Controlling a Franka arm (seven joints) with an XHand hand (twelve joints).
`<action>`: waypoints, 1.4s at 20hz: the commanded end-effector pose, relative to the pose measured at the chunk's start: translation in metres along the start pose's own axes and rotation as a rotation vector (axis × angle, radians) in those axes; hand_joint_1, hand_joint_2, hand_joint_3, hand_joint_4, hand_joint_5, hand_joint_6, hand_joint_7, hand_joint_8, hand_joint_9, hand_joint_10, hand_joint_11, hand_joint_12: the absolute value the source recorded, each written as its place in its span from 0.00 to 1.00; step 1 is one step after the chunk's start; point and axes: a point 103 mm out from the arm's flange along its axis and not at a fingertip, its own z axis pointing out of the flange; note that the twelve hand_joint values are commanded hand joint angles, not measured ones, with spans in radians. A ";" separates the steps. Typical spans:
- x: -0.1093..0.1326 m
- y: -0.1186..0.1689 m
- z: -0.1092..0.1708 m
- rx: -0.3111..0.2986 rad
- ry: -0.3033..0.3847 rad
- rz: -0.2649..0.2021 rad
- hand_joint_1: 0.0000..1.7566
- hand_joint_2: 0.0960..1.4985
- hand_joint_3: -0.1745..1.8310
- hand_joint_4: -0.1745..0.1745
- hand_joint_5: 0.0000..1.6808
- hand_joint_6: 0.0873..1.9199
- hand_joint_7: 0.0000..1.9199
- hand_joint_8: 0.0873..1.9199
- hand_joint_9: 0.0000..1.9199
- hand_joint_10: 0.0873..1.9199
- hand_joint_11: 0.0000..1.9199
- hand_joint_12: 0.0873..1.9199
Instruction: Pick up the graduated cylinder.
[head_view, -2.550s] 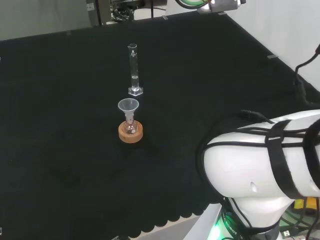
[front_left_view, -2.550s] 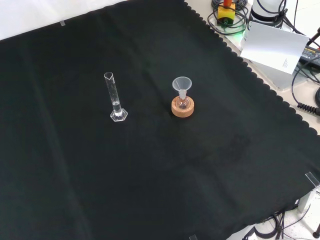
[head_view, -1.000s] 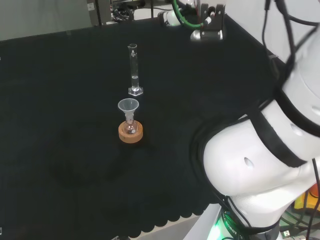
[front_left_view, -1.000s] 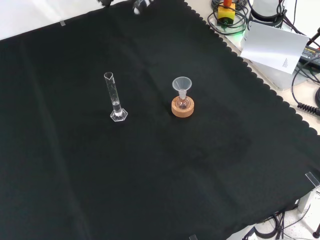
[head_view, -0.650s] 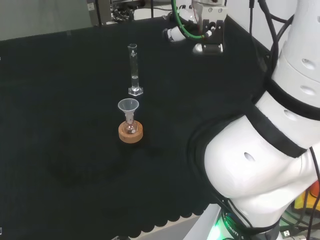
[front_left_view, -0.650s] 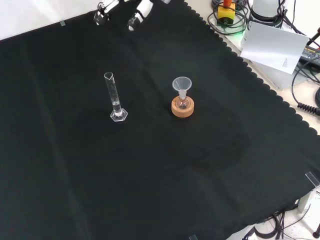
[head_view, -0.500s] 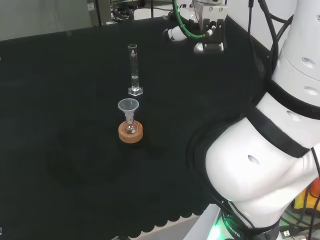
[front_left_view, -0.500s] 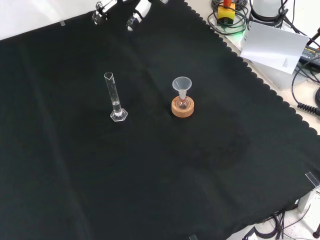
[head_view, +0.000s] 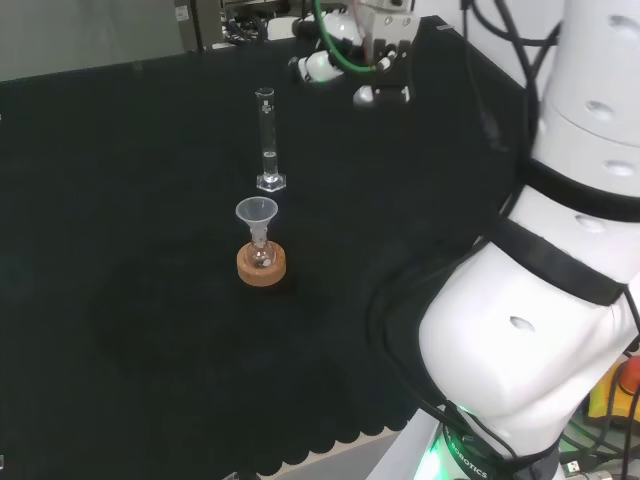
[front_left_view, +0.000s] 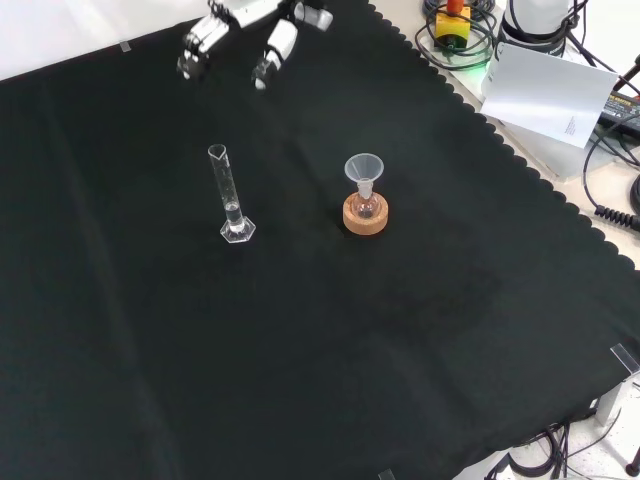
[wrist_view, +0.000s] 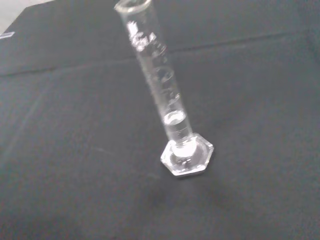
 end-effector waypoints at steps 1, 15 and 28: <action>-0.058 0.039 0.066 -0.071 0.227 0.008 0.33 0.75 0.01 0.34 0.15 0.00 0.06 0.30 0.19 0.32 0.12 0.69; -0.071 0.050 0.108 -0.052 0.454 -0.159 0.46 0.69 0.00 0.35 0.23 0.00 0.14 0.31 0.27 0.29 0.15 0.68; -0.054 0.070 0.136 -0.079 0.589 -0.254 0.55 0.66 0.00 0.36 0.27 0.00 0.15 0.30 0.27 0.27 0.16 0.67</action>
